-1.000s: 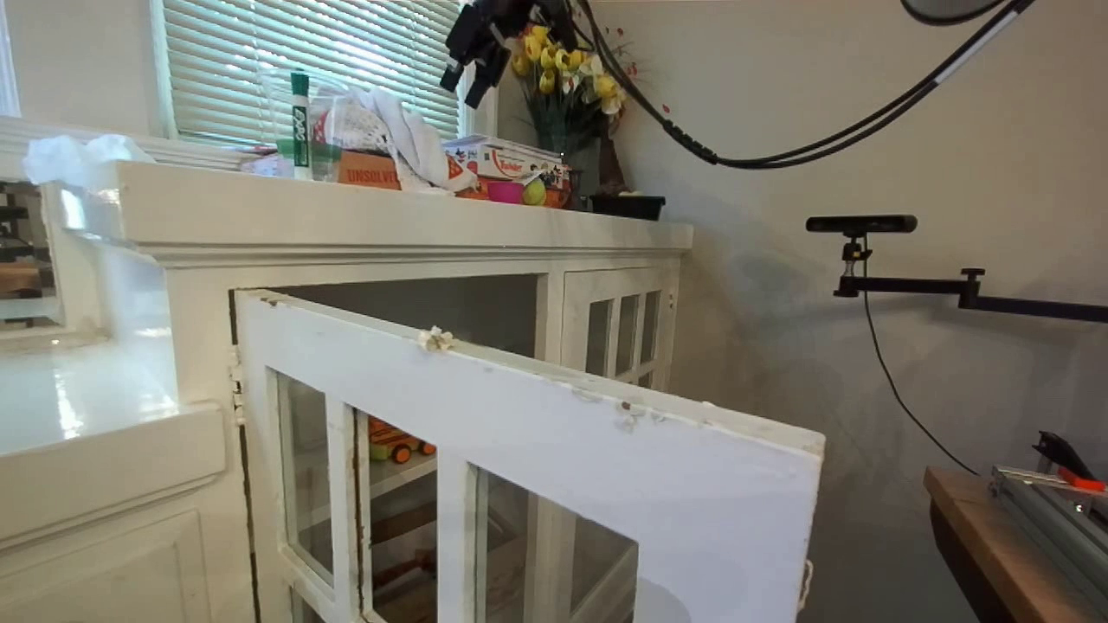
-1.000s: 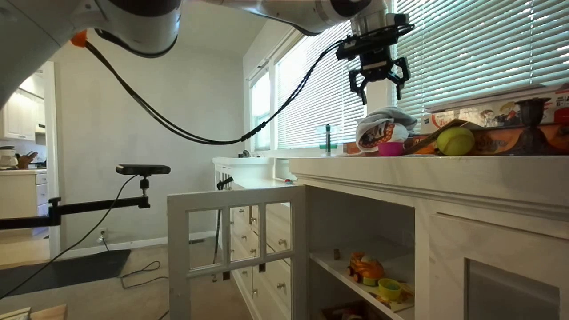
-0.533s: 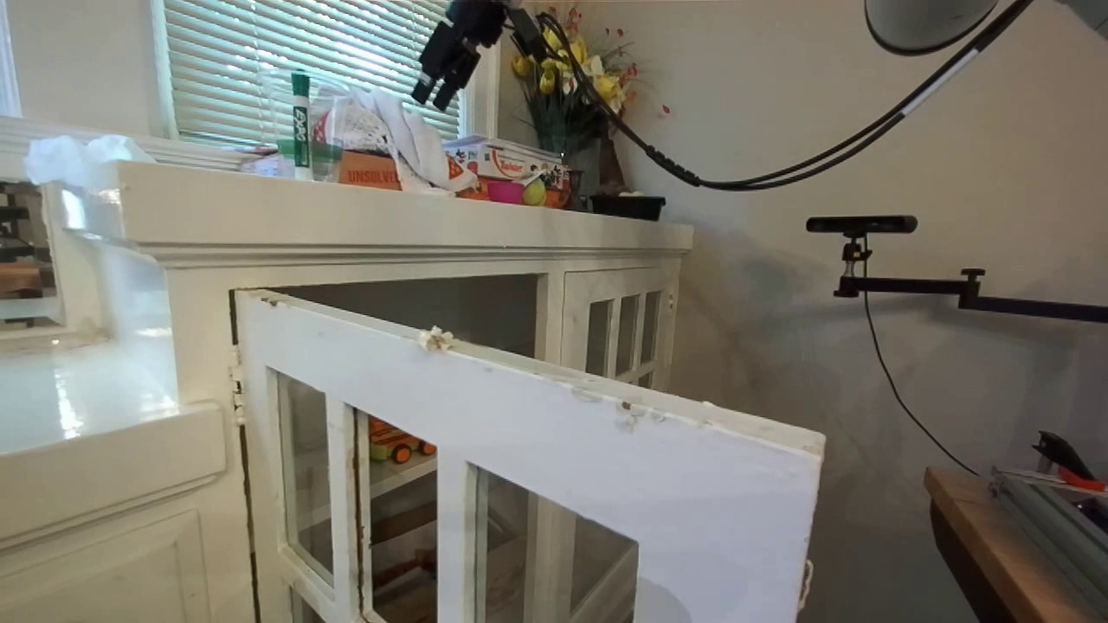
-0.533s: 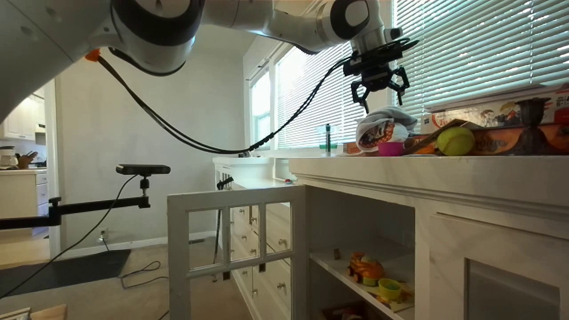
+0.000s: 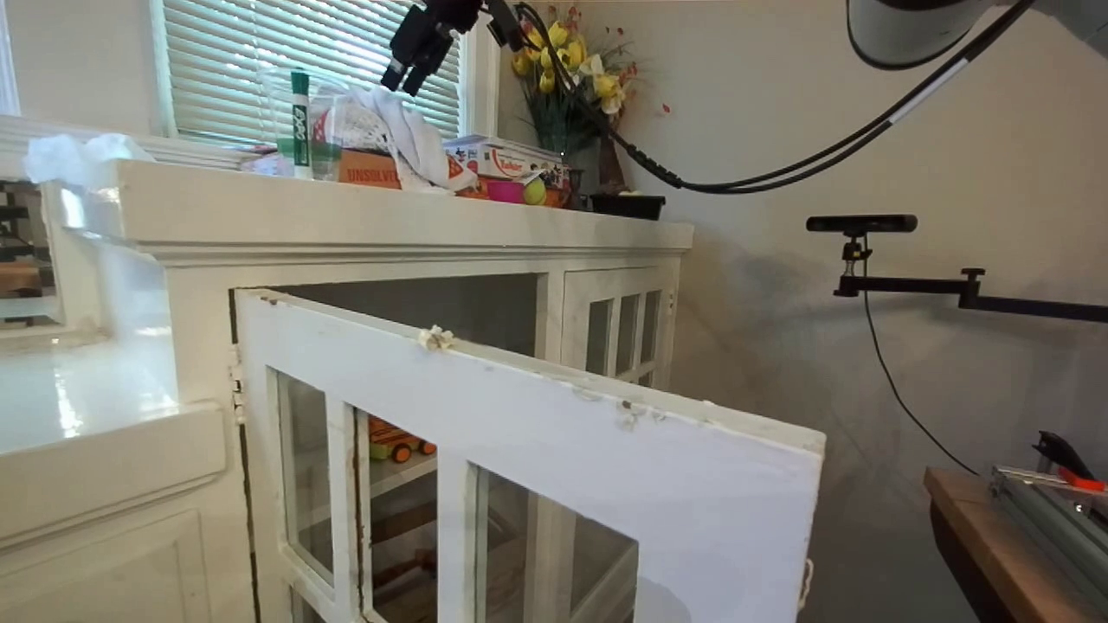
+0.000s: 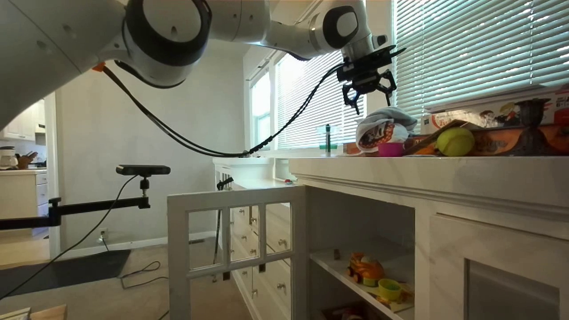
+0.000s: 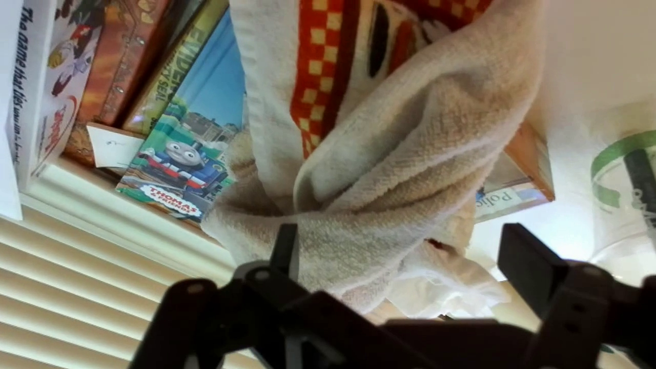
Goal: Use the towel to wipe the top of the dresser
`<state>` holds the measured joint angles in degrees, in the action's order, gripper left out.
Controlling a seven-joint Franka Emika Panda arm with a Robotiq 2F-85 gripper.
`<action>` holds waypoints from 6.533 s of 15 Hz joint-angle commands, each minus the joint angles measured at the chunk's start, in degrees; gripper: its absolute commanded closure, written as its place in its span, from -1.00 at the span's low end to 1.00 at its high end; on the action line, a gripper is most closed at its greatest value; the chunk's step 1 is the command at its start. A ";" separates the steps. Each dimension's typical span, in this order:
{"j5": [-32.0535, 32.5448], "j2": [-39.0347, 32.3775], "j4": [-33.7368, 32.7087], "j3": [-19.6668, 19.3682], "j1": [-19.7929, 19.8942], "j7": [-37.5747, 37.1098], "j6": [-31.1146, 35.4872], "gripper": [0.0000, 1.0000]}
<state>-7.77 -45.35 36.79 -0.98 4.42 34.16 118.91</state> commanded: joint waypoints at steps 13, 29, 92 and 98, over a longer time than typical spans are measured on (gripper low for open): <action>0.02 -5.22 -3.63 -0.29 0.31 0.46 0.17 -0.29; 0.41 -5.13 -3.79 -0.53 -0.01 0.81 0.13 0.96; 4.76 9.20 22.87 -15.08 -6.48 -27.81 -19.53 0.95; -2.31 6.28 17.50 -8.42 -4.28 -15.26 -13.40 0.95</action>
<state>-6.64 -36.05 58.93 -12.49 -1.08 13.36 104.15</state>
